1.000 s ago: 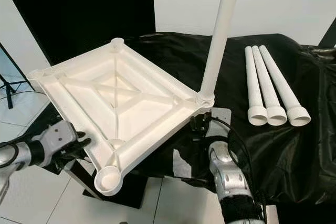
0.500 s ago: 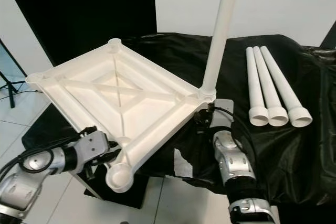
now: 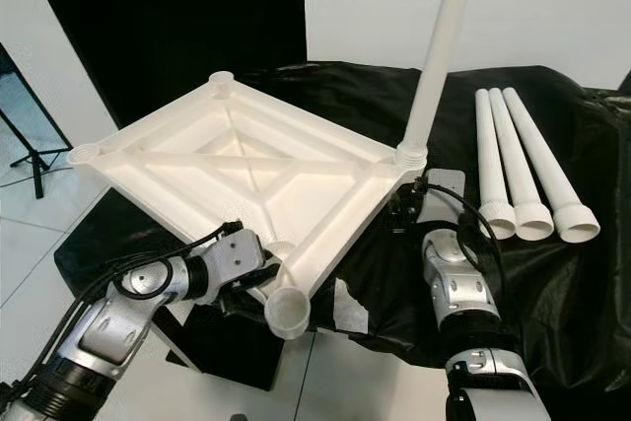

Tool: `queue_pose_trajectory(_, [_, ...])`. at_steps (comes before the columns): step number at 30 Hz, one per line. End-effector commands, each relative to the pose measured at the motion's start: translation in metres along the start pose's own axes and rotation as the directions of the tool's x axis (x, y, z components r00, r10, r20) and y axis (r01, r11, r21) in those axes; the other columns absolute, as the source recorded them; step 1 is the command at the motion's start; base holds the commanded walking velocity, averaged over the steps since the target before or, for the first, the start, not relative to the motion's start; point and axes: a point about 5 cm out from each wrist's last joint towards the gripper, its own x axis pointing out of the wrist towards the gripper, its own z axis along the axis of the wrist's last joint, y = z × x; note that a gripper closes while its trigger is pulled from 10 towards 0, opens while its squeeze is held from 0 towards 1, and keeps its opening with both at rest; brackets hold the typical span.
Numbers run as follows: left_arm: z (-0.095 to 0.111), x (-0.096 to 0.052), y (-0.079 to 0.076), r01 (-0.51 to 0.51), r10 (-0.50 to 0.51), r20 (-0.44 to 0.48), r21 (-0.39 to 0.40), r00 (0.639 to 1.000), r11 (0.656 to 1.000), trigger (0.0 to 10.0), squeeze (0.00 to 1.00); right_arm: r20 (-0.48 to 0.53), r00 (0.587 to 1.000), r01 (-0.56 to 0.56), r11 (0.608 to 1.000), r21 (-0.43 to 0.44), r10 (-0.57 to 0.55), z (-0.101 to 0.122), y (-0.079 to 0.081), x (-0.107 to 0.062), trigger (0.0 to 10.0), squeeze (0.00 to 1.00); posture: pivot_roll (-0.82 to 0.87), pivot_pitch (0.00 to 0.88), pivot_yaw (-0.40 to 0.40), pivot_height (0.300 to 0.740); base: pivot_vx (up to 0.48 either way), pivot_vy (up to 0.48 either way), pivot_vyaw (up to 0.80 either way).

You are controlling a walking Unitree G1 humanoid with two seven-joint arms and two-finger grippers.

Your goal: Building children table

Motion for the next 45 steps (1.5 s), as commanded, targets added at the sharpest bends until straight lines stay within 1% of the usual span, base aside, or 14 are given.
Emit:
queue_pose_trajectory(1, [0.01, -0.001, 0.012, -0.155, 0.154, 0.043, 0.034, 0.987, 0.987, 10.0, 0.0, 0.02, 1.0, 0.007, 1.0, -0.001, -0.007, 0.003, 0.0, 0.0, 10.0, 0.0, 0.06, 0.0, 0.03, 0.74, 0.0, 0.0, 0.0])
queue_pose_trajectory(12, [0.008, -0.052, 0.055, -0.245, 0.25, 0.141, -0.054, 0.958, 0.968, 10.0, 0.0, 0.094, 0.995, -0.009, 0.998, -0.067, 0.015, 0.003, 0.014, -0.016, 10.0, 0.0, 0.05, 0.0, 0.037, 0.74, 0.0, 0.0, 0.0])
queue_pose_trajectory(21, [-0.002, -0.075, 0.057, -0.129, 0.135, 0.128, -0.051, 0.983, 0.99, 10.0, 0.0, 0.115, 0.993, -0.01, 0.997, -0.083, 0.019, 0.004, 0.012, -0.022, 10.0, 0.0, 0.06, 0.0, 0.028, 0.74, 0.0, 0.0, 0.0])
queue_pose_trajectory(22, [-0.007, -0.078, 0.056, -0.099, 0.103, 0.104, -0.052, 0.989, 0.994, 10.0, 0.23, 0.116, 0.993, -0.01, 0.996, -0.085, 0.02, 0.005, 0.011, -0.023, 10.0, 0.0, 0.06, 0.0, 0.026, 0.74, 0.0, 0.0, 0.0])
queue_pose_trajectory(23, [-0.01, -0.08, 0.055, -0.08, 0.085, 0.089, -0.053, 0.992, 0.995, 10.0, 0.23, 0.116, 0.993, -0.01, 0.996, -0.086, 0.02, 0.005, 0.011, -0.023, 10.0, 0.0, 0.06, 0.0, 0.026, 0.74, 0.0, 0.0, 0.0])
queue_pose_trajectory(24, [-0.013, -0.081, 0.051, -0.032, 0.036, 0.073, -0.055, 0.997, 0.998, 10.0, 0.76, 0.118, 0.993, -0.01, 0.996, -0.088, 0.02, 0.006, 0.01, -0.023, 10.0, 0.0, 0.05, 0.0, 0.025, 0.74, 0.0, 0.0, 0.0])
queue_pose_trajectory(25, [-0.013, -0.081, 0.051, -0.032, 0.036, 0.073, -0.055, 0.997, 0.998, 10.0, 0.76, 0.118, 0.993, -0.01, 0.996, -0.088, 0.02, 0.006, 0.01, -0.023, 10.0, 0.0, 0.05, 0.0, 0.025, 0.74, 0.0, 0.0, 0.0])
queue_pose_trajectory(26, [-0.017, -0.083, 0.046, 0.04, -0.036, 0.056, -0.062, 0.998, 0.997, 10.0, 1.0, 0.123, 0.992, -0.009, 0.996, -0.094, 0.021, 0.008, 0.008, -0.023, 10.0, 0.0, 0.05, 0.0, 0.025, 0.74, 0.0, 0.0, 0.0])
queue_pose_trajectory(31, [-0.021, -0.082, 0.04, 0.096, -0.094, 0.043, -0.061, 0.995, 0.993, 10.0, 0.94, 0.131, 0.991, -0.007, 0.995, -0.103, 0.021, 0.011, 0.008, -0.023, 10.0, 0.0, 0.05, 0.0, 0.025, 0.74, 0.0, 0.0, 0.0])
queue_pose_trajectory(32, [-0.023, -0.081, 0.035, 0.134, -0.133, 0.028, -0.047, 0.991, 0.99, 10.0, 0.8, 0.133, 0.991, -0.007, 0.995, -0.103, 0.021, 0.012, 0.007, -0.022, 10.0, 0.0, 0.04, 0.0, 0.025, 0.74, 0.0, 0.0, 0.0])
queue_pose_trajectory(33, [-0.025, -0.079, 0.031, 0.17, -0.169, 0.013, -0.04, 0.985, 0.985, 10.0, 0.2, 0.134, 0.991, -0.007, 0.995, -0.104, 0.021, 0.012, 0.007, -0.023, 10.0, 0.0, 0.04, 0.0, 0.025, 0.74, 0.0, 0.0, 0.0])
queue_pose_trajectory(34, [-0.025, -0.079, 0.031, 0.17, -0.169, 0.013, -0.04, 0.985, 0.985, 10.0, 0.2, 0.134, 0.991, -0.007, 0.995, -0.104, 0.021, 0.012, 0.007, -0.023, 10.0, 0.0, 0.04, 0.0, 0.025, 0.74, 0.0, 0.0, 0.0])
queue_pose_trajectory(35, [-0.026, -0.076, 0.028, 0.196, -0.196, 0.0, -0.038, 0.981, 0.98, 10.0, 0.0, 0.136, 0.991, -0.006, 0.995, -0.102, 0.02, 0.013, 0.007, -0.023, 10.0, 0.0, 0.04, 0.0, 0.026, 0.74, 0.0, 0.0, 0.0])
queue_pose_trajectory(45, [-0.033, -0.054, 0.03, 0.261, -0.255, -0.103, 0.051, 0.961, 0.964, 10.0, 0.0, 0.148, 0.989, 0.009, 0.995, -0.097, 0.006, 0.016, 0.006, -0.024, 10.0, 0.0, 0.01, 0.0, 0.059, 0.74, 0.0, 0.0, 0.0])
